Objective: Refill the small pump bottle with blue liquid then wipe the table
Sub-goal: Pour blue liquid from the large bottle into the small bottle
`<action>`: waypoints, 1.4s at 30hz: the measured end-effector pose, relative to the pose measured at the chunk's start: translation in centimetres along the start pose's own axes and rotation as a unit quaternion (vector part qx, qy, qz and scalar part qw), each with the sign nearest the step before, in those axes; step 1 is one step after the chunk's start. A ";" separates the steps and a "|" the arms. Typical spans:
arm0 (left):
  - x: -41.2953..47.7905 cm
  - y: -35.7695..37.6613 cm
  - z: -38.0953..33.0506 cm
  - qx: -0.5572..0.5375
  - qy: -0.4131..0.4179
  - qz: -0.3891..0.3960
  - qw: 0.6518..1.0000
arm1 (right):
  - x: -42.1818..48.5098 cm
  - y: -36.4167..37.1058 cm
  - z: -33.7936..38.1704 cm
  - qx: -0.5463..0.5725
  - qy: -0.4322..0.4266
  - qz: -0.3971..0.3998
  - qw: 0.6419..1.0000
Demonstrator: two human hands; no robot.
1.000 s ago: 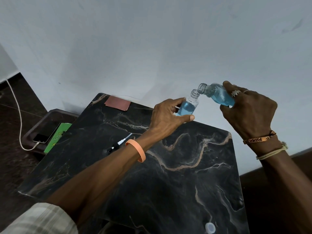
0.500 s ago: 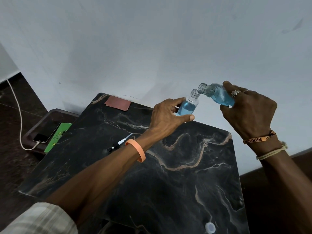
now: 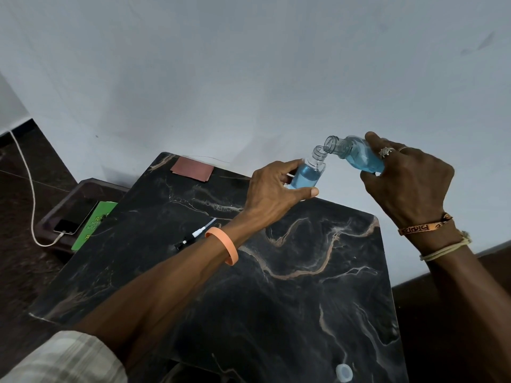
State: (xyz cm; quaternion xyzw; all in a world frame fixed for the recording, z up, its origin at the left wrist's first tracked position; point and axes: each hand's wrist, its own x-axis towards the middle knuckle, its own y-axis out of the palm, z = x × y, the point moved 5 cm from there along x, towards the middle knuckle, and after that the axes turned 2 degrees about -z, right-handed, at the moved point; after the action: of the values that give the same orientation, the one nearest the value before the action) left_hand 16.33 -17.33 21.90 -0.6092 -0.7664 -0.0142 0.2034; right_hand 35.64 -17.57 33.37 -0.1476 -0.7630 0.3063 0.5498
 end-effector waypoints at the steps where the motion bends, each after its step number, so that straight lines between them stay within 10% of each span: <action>1: 0.0 0.0 0.0 0.000 0.000 -0.002 1.000 | 0.0 0.0 0.0 -0.001 -0.001 0.000 1.000; 42: -0.1 -0.1 -0.2 0.005 0.005 -0.009 1.000 | 0.1 0.0 0.0 0.000 -0.007 -0.004 1.000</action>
State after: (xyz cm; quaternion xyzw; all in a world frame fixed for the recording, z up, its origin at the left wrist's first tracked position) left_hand 16.29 -17.53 22.04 -0.6014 -0.7706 -0.0153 0.2103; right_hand 35.63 -17.52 33.44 -0.1424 -0.7674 0.3052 0.5456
